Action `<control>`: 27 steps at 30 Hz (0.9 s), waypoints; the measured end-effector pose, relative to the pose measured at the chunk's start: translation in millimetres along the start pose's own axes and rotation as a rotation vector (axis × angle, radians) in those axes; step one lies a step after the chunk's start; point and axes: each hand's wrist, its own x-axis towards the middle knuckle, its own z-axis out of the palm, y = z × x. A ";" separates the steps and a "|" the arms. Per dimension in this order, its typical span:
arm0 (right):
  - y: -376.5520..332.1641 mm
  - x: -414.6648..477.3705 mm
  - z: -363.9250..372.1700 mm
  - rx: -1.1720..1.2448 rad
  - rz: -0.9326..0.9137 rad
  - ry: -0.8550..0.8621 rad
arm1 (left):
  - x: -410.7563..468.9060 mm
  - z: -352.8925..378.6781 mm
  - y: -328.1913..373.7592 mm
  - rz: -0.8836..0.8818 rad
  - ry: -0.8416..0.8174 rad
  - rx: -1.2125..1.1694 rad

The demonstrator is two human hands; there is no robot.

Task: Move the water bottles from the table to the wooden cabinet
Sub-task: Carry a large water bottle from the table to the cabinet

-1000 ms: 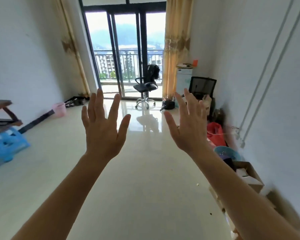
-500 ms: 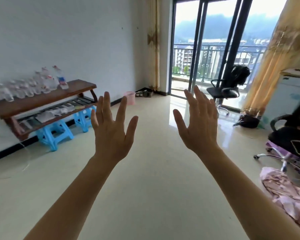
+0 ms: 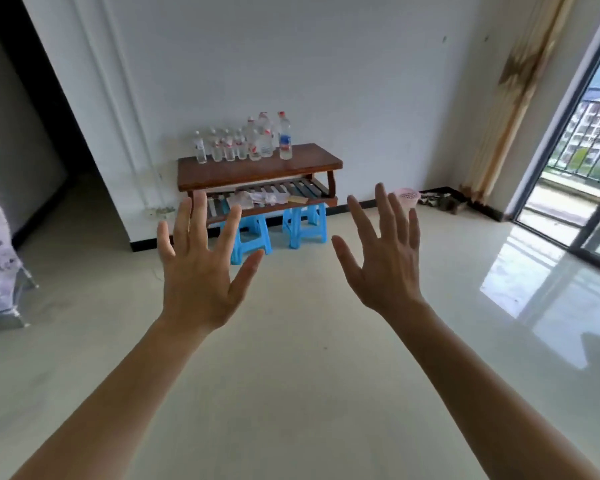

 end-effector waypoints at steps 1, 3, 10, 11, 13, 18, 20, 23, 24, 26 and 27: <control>-1.9 18.8 22.7 0.010 -0.004 -0.012 | 13.9 16.3 -12.0 -0.014 0.001 0.007; -4.0 50.9 54.5 0.027 -0.004 -0.021 | 41.8 42.7 -29.5 -0.041 -0.008 -0.001; 44.0 158.0 152.1 -0.038 -0.052 -0.073 | 161.3 153.1 -69.5 -0.051 -0.085 0.001; 57.0 170.8 166.7 -0.047 -0.042 -0.074 | 175.5 171.1 -71.5 -0.049 -0.089 -0.007; 80.7 195.1 197.1 -0.057 0.002 -0.074 | 201.6 206.8 -73.0 -0.045 -0.090 -0.023; 143.7 263.3 296.9 -0.012 0.045 -0.044 | 279.3 321.1 -72.0 -0.056 -0.111 -0.035; 171.9 293.7 339.4 0.018 0.060 -0.042 | 316.6 368.9 -71.2 -0.039 -0.125 -0.017; 214.0 350.3 400.3 0.054 0.086 -0.085 | 373.4 430.5 -75.0 -0.071 -0.167 -0.005; 229.1 380.1 423.2 0.077 0.097 -0.108 | 399.1 453.6 -79.2 -0.097 -0.183 0.002; 239.8 412.7 448.4 0.090 0.067 -0.112 | 421.4 472.8 -88.2 -0.123 -0.173 0.025; 247.0 441.1 468.6 0.099 0.046 -0.131 | 441.8 490.8 -95.9 -0.144 -0.180 0.033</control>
